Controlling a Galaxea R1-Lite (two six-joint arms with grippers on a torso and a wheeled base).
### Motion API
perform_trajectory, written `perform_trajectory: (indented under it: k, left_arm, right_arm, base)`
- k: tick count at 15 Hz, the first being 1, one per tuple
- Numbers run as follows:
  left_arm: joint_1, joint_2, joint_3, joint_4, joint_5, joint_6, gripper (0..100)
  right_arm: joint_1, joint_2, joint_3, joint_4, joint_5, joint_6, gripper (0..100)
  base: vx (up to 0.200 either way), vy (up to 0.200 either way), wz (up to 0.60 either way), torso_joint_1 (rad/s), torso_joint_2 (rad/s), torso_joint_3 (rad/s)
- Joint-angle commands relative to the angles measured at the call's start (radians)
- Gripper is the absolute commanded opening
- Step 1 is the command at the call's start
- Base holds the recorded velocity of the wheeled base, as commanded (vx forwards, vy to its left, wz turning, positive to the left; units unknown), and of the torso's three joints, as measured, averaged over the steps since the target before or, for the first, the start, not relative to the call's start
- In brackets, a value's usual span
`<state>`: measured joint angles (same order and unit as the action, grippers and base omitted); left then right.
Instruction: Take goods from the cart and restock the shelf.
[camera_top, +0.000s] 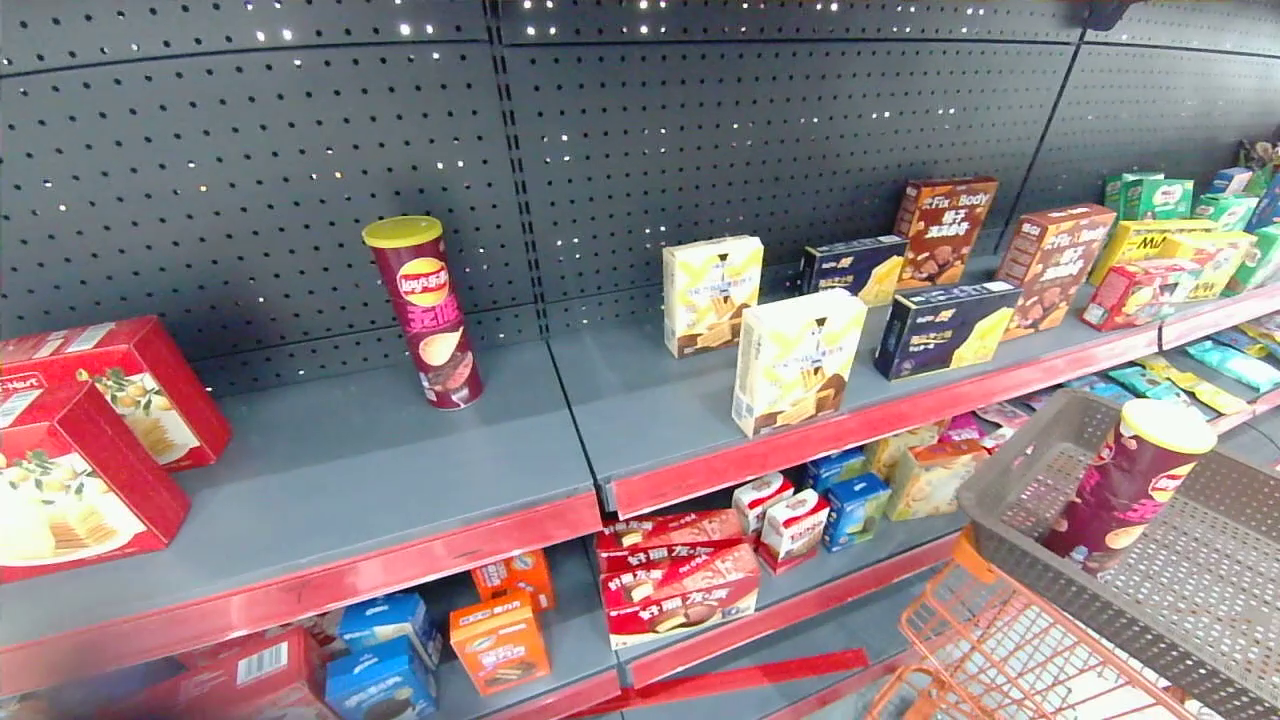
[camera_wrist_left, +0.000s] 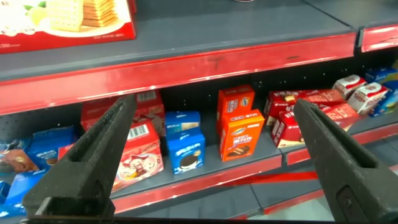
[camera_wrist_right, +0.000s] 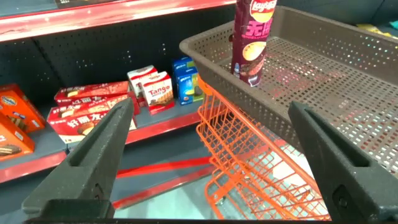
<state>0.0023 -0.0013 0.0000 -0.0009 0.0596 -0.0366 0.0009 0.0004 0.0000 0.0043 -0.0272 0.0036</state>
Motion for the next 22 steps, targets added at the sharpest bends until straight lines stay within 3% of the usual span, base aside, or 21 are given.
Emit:
perform_trajectory:
  k: [1, 17, 22]
  left_arm:
    - [0.001, 0.001, 0.000, -0.001, 0.000, 0.000, 100]
    - [0.001, 0.001, 0.000, 0.001, 0.000, 0.000, 100]
    - [0.001, 0.001, 0.000, 0.001, 0.000, 0.000, 100]
  right_arm:
    - [0.001, 0.000, 0.000, 0.000, 0.000, -0.001, 100]
    - [0.001, 0.000, 0.000, 0.000, 0.006, -0.001, 100]
    - [0.001, 0.000, 0.000, 0.000, 0.006, -0.001, 100]
  base:
    - [0.000, 0.000, 0.00, 0.000, 0.00, 0.000]
    - [0.000, 0.000, 0.00, 0.027, -0.06, -0.030]
    - [0.000, 0.000, -0.48, 0.003, 0.00, 0.001]
